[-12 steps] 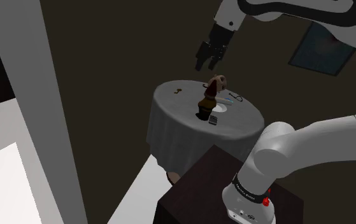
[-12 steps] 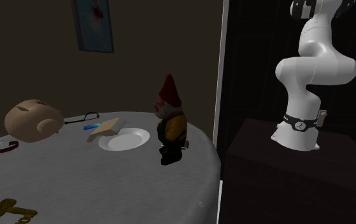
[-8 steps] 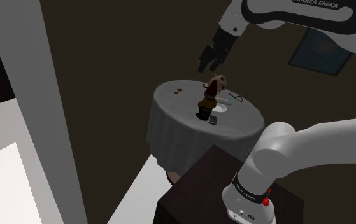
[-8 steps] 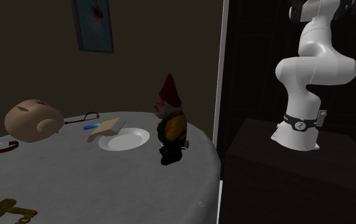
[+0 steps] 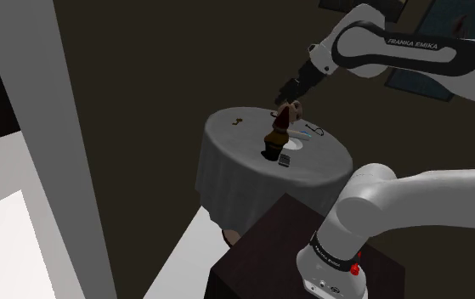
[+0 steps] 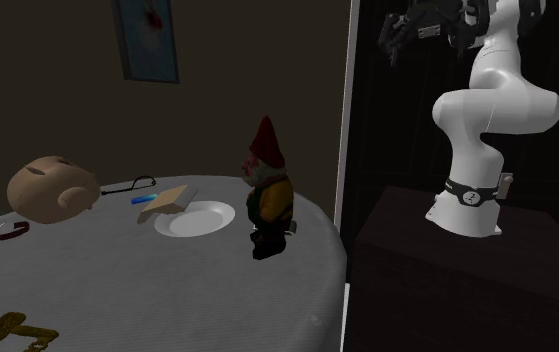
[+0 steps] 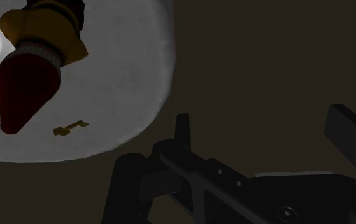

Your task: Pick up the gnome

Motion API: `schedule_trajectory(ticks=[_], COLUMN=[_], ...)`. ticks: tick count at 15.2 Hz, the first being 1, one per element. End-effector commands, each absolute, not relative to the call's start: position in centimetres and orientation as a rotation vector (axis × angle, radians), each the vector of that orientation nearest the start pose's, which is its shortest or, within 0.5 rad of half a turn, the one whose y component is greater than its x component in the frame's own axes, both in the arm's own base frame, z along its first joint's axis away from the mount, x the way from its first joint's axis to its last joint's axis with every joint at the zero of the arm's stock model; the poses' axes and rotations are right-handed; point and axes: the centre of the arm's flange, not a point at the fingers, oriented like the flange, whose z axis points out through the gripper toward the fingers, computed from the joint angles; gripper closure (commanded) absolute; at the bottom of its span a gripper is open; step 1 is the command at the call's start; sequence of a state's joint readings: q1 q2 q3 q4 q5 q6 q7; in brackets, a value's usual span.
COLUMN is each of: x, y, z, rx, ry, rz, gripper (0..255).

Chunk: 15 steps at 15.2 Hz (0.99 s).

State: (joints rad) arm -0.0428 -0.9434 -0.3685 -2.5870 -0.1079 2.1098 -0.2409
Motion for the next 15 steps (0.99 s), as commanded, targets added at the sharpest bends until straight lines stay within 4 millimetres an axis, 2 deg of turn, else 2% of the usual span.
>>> schedule_trajectory(ticks=[1,8,15], x=[28.1,27.5,28.1], y=[-18.1,-26.9,-35.5], z=[54.9,49.6,44.1], rx=[-2.956,-2.838,-2.695], ry=[0.069,0.034,-0.001], rz=[-0.798,-1.073,-1.333], gripper=[0,0,0])
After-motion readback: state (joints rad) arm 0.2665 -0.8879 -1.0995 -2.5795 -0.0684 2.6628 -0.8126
